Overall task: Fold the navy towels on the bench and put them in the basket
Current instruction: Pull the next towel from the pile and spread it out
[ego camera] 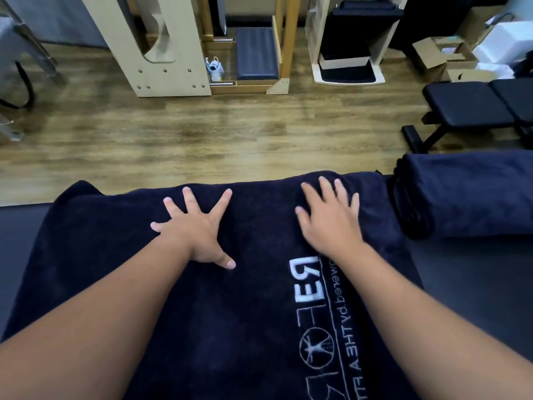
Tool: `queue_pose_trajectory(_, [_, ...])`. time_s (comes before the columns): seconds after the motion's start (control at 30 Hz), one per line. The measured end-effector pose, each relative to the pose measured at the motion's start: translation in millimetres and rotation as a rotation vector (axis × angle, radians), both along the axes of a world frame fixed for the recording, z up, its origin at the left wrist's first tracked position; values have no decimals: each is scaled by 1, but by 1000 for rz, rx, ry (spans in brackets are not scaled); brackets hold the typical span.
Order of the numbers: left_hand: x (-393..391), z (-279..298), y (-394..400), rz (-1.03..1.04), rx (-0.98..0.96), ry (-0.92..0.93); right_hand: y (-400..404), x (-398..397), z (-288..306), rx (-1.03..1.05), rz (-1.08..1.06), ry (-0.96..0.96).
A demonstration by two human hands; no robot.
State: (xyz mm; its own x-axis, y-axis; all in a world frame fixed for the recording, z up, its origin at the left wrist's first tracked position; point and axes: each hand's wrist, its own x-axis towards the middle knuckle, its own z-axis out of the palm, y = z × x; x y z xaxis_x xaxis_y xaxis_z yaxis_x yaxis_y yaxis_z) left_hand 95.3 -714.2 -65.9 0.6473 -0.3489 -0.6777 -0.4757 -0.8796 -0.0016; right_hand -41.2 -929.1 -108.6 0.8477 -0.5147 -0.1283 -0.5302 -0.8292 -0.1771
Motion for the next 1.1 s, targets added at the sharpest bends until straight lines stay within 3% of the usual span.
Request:
queue_pose_trajectory(0.1, [-1, 0, -1, 27, 5, -4, 10, -50, -6, 9, 31, 29])
queue_pose_trajectory(0.23, [-10, 4, -2, 17, -3, -24, -2, -109, -3, 2, -184, 127])
queue_pose_trajectory(0.37, [-20, 5, 5, 39, -11, -97, 29, -132, 4, -5, -158, 124])
queue_pose_trajectory(0.5, [-80, 8, -7, -436, -193, -260, 86, -181, 5, 20, -99, 124])
queue_pose_trajectory(0.6, [-150, -1, -19, -605, -336, -66, 107, -213, 2, 41, -151, 159])
queue_pose_trajectory(0.67, [-177, -7, -28, -626, -271, 1, 107, -235, 1, 45, -226, 152])
queue_pose_trajectory(0.83, [-195, -4, -56, -635, 7, -78, 107, -273, 2, 44, -442, 201])
queue_pose_trajectory(0.9, [-206, 2, -70, -701, 75, -117, 125, -282, 2, 53, -427, 204])
queue_pose_trajectory(1.0, [-229, 6, -87, -933, 26, -85, 154, -312, -1, 37, -391, 183])
queue_pose_trajectory(1.1, [-244, 6, -105, -904, 8, 62, 165, -348, 1, 41, -494, 181])
